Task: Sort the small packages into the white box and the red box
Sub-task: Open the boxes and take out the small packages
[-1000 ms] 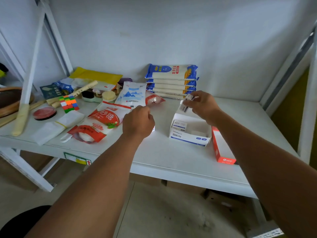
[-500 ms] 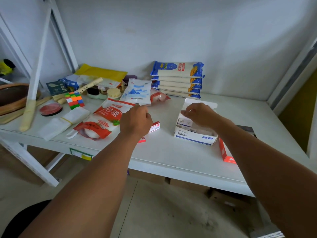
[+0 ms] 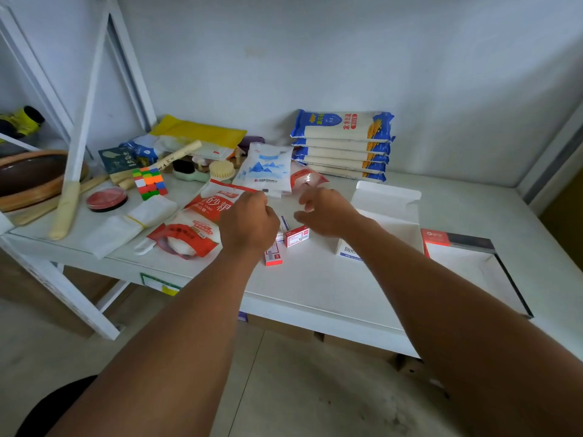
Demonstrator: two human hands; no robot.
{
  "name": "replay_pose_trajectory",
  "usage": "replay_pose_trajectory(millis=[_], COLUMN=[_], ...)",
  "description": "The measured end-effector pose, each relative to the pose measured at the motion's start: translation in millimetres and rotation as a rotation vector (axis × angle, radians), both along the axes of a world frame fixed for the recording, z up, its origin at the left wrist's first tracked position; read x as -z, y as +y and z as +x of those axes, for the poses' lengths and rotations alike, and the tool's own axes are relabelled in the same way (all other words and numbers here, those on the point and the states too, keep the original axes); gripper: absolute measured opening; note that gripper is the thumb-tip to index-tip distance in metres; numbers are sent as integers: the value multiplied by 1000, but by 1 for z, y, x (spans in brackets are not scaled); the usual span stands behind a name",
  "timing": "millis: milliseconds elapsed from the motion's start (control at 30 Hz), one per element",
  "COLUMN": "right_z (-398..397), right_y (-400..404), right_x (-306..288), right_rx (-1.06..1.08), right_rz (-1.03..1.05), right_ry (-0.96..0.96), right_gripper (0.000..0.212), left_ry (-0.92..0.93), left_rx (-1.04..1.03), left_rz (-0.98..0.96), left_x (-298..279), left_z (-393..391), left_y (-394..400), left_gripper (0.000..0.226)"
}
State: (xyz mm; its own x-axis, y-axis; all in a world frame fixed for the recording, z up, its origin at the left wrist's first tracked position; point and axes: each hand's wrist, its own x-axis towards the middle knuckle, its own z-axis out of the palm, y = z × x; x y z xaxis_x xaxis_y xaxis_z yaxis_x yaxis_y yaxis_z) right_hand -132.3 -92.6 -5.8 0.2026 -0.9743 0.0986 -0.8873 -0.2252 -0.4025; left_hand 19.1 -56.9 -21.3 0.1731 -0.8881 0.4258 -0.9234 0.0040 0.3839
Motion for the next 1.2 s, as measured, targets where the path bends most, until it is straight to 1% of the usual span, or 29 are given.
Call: replay_pose_trajectory(millis=[167,233,333,467,533,600,633,667,733,800,867,1000,1100,1200], right_z=[38,47,52,48,42,32,25,17,-7,-38,-71,-135,-146,-145], right_y=[-6,-10,-13,-11,-9,-5,-3,0,4,7,12,32,35,38], right_x=[8,14,17,14,10,1,-4,-9,-19,-25,-29,-28,-18,-8], right_rx=[-111,-153,-164,-176,-133,-43,5,38,85,160,247,388,324,240], right_rz=[144,216,263,166,90,54,42,24,-10,10,21,-37,-36,-2], right_ry=[90,123,119,63,-28,-187,-273,-323,-339,-374,-371,-272,-216,-151], right_gripper=[69,74,69,60,65,76,77,74,64,62,59,47,43,49], left_ry=[32,40,40,49,51,51,50,48,42,38,31,12,21,13], left_rx=[-34,-39,-30,-15,-8,9,20,31,46,61,70,122,121,139], left_rz=[4,15,21,2,-7,-10,-11,-13,-12,-6,1,0,11,6], left_x=[3,4,5,8,9,7,5,2,-4,-9,-13,-18,-17,-12], left_z=[9,13,16,16,13,7,3,-1,-11,-21,-32,-66,-71,-66], left_y=[-5,-7,-8,-8,-8,-7,-6,-5,-2,0,3,12,13,14], left_gripper=[17,18,15,13,14,16,17,18,20,21,19,15,12,10])
